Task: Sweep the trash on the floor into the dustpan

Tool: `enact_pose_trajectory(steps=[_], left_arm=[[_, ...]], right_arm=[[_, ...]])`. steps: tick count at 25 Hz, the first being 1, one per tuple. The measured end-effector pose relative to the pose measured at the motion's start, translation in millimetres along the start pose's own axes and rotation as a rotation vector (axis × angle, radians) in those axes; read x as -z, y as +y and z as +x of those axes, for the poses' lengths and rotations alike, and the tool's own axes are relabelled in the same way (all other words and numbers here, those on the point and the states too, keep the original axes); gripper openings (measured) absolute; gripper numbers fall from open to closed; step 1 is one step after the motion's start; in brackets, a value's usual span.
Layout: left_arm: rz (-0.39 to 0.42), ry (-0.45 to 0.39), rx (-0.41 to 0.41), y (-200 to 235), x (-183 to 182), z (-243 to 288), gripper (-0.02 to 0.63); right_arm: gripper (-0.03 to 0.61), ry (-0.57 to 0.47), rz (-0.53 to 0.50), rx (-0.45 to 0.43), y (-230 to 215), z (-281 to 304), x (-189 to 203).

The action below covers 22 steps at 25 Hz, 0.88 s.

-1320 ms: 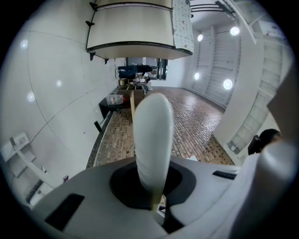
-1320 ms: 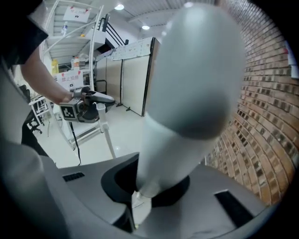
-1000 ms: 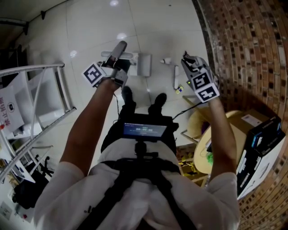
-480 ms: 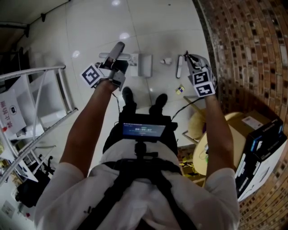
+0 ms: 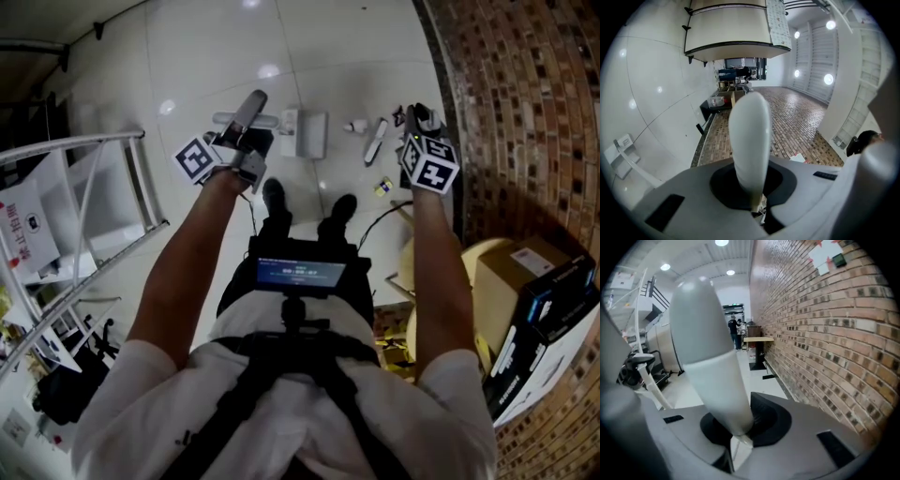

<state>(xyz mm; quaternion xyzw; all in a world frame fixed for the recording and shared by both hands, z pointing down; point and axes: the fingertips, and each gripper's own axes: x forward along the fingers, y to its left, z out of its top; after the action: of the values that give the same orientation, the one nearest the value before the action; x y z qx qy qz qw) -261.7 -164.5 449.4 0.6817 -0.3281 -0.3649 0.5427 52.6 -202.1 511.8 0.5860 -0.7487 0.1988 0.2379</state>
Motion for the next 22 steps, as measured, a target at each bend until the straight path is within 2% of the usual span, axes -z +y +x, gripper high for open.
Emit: enact_pose_trajectory(steps=[3, 7, 11, 16, 22], left_arm=[[-0.002, -0.001, 0.0, 0.6, 1.0, -4.2, 0.0], [-0.01, 0.0, -0.001, 1.6, 1.7, -8.8, 0.0], [0.002, 0.009, -0.007, 4.4, 2.7, -9.0, 0.0], [-0.004, 0.016, -0.012, 3.0, 3.5, -6.4, 0.0], [-0.016, 0.018, 0.006, 0.2, 6.5, -2.3, 0.0]], right_arm=[[0.044, -0.031, 0.055, 0.023, 1.1, 0.0, -6.7], [0.044, -0.068, 0.096, -0.018, 17.4, -1.5, -17.4], [0.044, -0.088, 0.09, -0.118, 51.1, -6.7, -22.9], [0.044, -0.095, 0.065, -0.299, 101.4, -16.1, -24.1], [0.044, -0.102, -0.008, -0.388, 119.9, -24.7, -35.7]])
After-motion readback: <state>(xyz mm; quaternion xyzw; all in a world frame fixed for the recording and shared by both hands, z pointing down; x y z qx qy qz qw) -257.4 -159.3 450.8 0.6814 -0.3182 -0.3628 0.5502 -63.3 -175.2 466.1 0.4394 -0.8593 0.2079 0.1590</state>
